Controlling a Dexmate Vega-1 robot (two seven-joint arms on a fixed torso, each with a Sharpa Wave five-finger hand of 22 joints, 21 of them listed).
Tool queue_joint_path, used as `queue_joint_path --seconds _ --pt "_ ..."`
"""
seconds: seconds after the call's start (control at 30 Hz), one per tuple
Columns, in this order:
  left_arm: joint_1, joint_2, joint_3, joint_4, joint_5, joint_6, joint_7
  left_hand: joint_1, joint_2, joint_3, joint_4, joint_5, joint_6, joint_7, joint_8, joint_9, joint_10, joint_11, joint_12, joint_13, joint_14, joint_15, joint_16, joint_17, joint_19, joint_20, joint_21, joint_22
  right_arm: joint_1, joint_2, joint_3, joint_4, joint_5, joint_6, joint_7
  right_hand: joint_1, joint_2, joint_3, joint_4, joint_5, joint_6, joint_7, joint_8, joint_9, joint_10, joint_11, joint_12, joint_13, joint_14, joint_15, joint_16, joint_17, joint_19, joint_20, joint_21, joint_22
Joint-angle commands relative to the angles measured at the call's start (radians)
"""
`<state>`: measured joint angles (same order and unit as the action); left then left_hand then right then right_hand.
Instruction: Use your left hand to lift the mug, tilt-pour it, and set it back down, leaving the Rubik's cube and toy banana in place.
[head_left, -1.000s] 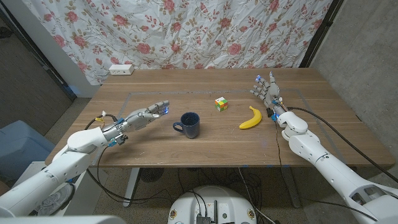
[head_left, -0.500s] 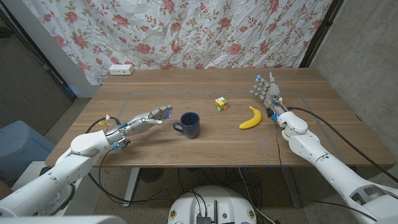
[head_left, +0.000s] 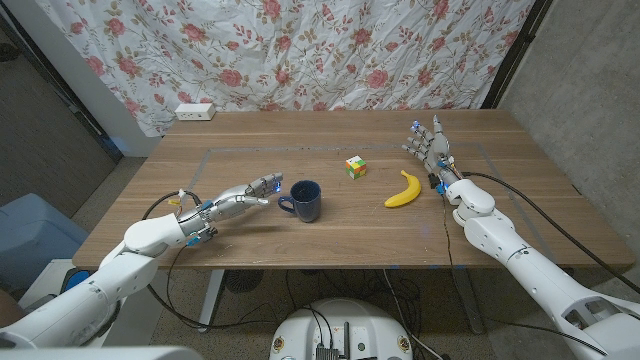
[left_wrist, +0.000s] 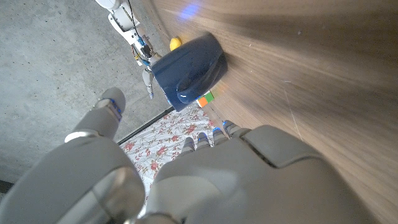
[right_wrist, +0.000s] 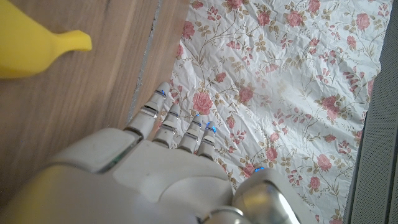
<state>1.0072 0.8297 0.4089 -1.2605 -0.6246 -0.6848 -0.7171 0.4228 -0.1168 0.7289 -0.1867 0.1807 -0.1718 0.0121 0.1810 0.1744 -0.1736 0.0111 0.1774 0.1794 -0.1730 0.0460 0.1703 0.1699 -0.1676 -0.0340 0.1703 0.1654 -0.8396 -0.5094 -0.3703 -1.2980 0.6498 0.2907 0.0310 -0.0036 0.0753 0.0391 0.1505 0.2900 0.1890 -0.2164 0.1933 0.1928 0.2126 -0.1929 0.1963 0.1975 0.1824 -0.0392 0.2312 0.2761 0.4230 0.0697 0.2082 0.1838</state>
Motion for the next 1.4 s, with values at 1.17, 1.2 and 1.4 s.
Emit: queue_joint_path --seconds 1.17,1.2,1.4 --pt "-0.188 -0.115 0.121 0.168 0.096 -0.078 -0.047 0.052 -0.007 0.0 0.004 0.002 -0.098 -0.015 0.057 0.001 -0.116 -0.034 0.041 0.0 -0.148 -0.033 0.028 0.002 -0.127 -0.006 0.026 0.001 0.0 0.0 0.0 -0.001 0.0 0.0 -0.001 0.002 0.01 0.002 0.007 0.004 -0.001 -0.006 0.004 0.002 0.007 0.001 0.005 0.004 0.005 -0.051 0.005 0.002 0.004 0.0 0.006 0.005" --pt "-0.192 -0.118 0.123 0.174 0.096 -0.079 -0.048 0.053 -0.007 0.001 0.004 0.002 -0.096 -0.017 0.057 0.001 -0.114 -0.036 0.041 0.0 -0.145 -0.035 0.029 0.002 -0.126 -0.007 0.026 0.001 0.0 0.0 0.0 -0.001 0.0 0.0 -0.001 0.002 0.01 0.002 0.007 0.004 -0.001 -0.006 0.004 0.002 0.008 0.001 0.005 0.004 0.005 -0.051 0.005 0.002 0.004 0.001 0.006 0.005" --pt "-0.213 -0.139 0.133 0.203 0.115 -0.104 -0.043 0.066 -0.005 0.004 0.004 0.003 -0.067 -0.02 0.065 0.001 -0.092 -0.037 0.043 0.0 -0.126 -0.04 0.028 0.001 -0.112 -0.011 0.026 0.001 0.0 0.0 0.0 -0.001 0.0 0.0 -0.001 0.002 0.01 0.002 0.007 0.004 -0.001 -0.006 0.004 0.002 0.008 0.0 0.005 0.004 0.006 -0.05 0.005 0.002 0.003 0.001 0.006 0.005"
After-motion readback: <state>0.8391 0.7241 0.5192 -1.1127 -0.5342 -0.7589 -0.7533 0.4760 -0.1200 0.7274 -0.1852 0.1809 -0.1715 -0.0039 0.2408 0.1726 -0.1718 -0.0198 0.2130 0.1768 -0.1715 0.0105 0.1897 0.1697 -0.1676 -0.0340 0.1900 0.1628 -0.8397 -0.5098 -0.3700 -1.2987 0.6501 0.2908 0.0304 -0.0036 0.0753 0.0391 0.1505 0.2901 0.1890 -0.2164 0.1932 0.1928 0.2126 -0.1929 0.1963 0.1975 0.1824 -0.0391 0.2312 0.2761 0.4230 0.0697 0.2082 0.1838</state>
